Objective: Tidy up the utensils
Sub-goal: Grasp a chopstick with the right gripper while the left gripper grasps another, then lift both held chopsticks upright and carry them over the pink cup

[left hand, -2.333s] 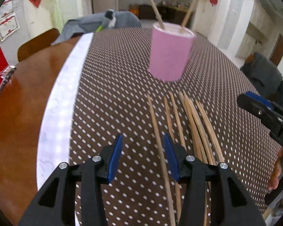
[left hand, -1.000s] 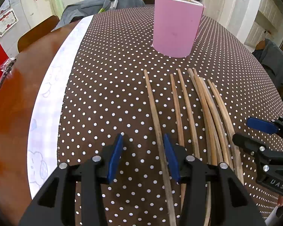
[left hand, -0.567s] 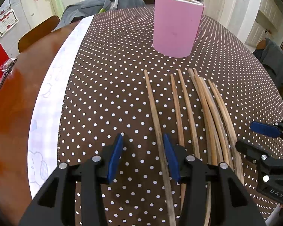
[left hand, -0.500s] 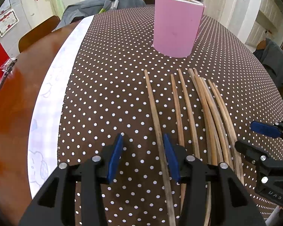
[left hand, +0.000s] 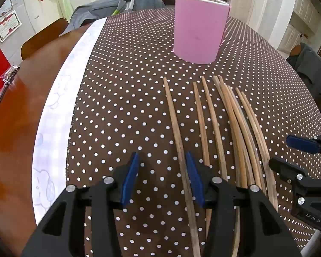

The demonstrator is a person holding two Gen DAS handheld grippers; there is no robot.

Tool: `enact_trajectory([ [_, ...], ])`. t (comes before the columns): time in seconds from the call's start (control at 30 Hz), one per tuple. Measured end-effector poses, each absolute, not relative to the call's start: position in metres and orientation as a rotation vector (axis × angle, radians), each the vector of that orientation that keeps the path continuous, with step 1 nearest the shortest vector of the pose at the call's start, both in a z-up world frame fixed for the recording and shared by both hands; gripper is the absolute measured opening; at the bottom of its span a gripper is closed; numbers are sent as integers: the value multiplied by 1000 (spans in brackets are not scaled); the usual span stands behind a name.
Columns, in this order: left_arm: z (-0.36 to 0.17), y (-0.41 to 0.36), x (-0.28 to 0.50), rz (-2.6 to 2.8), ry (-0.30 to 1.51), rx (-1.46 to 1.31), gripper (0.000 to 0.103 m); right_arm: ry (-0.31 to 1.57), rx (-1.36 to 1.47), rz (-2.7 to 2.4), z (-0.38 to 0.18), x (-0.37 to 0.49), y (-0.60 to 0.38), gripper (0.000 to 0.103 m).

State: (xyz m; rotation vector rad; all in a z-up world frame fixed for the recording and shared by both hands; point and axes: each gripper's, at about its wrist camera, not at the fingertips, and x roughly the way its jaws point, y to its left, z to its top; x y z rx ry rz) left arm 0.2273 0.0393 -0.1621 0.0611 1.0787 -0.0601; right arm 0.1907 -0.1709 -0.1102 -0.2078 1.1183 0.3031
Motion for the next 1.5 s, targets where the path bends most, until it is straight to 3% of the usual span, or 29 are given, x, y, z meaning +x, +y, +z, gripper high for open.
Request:
enact_trajectory([
  [0.17, -162, 39, 227, -61, 1079, 61, 47, 1122, -253, 298, -114, 191, -157, 48],
  [0.2, -162, 39, 227, -62, 1079, 61, 47, 1120, -248, 296, -113, 192, -156, 40],
  [0.33, -162, 39, 229, -62, 1086, 59, 47, 1117, -237, 300, -111, 200, -157, 24],
  [0.37, -162, 39, 231, -62, 1090, 56, 47, 1120, -235, 304, -110, 202, -157, 13],
  [0.4, -162, 39, 232, -60, 1094, 52, 46, 1132, -216, 321, -110, 205, -159, 12],
  [0.5, -162, 37, 237, -60, 1100, 57, 44, 1144, -193, 335, -109, 212, -160, 11],
  [0.57, -161, 37, 238, -61, 1100, 58, 32, 1150, -167, 352, -110, 214, -163, 10],
  [0.63, -160, 39, 239, -53, 1105, 45, 9, 1157, -128, 366, -110, 217, -169, 8],
  [0.97, -156, 49, 235, -89, 1052, -34, 6, 1113, -15, 402, -104, 211, -206, 6],
  [1.5, -74, 29, 224, -198, 601, -137, 6, 793, 168, 498, -32, 204, -251, 6],
])
